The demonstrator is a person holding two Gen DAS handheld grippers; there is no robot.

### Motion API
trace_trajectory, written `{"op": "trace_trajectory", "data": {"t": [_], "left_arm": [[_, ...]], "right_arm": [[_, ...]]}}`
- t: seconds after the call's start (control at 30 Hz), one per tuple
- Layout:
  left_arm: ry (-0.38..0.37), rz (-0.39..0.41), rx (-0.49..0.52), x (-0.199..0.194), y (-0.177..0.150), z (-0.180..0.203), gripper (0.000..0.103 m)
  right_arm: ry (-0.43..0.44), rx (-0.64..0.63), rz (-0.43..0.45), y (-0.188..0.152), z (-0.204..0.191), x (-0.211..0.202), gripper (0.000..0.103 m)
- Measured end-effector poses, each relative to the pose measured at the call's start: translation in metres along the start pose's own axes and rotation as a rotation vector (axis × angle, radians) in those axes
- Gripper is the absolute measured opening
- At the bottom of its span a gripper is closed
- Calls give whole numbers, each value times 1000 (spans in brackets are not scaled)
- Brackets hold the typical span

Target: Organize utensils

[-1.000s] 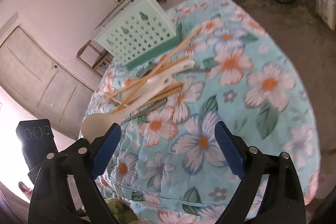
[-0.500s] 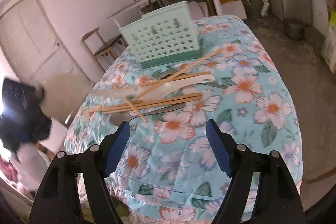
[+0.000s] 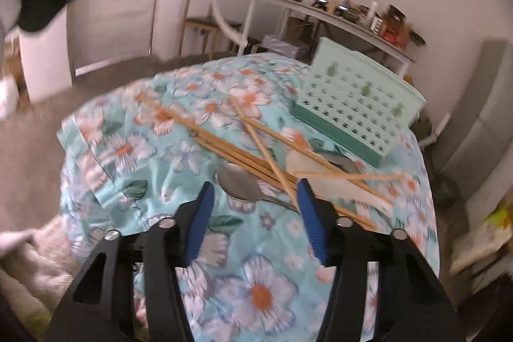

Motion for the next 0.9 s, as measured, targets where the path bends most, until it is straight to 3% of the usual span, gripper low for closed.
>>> {"op": "trace_trajectory", "data": {"t": [0.27,0.53,0.6,0.7,0.83,0.9], "left_arm": [[56,28,3,-13,11,-21,1],[68,34,-17,-18,11,-39,1],[72,34,-20,-18,12,-41,1],[82,34,-23,-18,13,-42,1],[98,33,-7,-17,13,-40,1],[105,33,2,-16,14,-38,1]], "right_arm": [[-57,-191,-37,-2,-29,27,27],[-113,-276,-66,-9,-42,49,16],[-117,-284,-64,-10,-43,52,9],[-137,-292,-46,-8,-44,51,8],[-121,-233,-23,1,-33,39,6],[-72,-148,-12,12,-20,26,6]]}}
Point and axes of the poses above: each gripper's, at about its wrist camera, not at the fingertips, and x roughly the way its jaws point, z to its right, y to its top, the point moved 9 cm from there along x, roughly the way its jaws point, and after that the axes turned 10 degrees about -y, right-handed, at the moved point
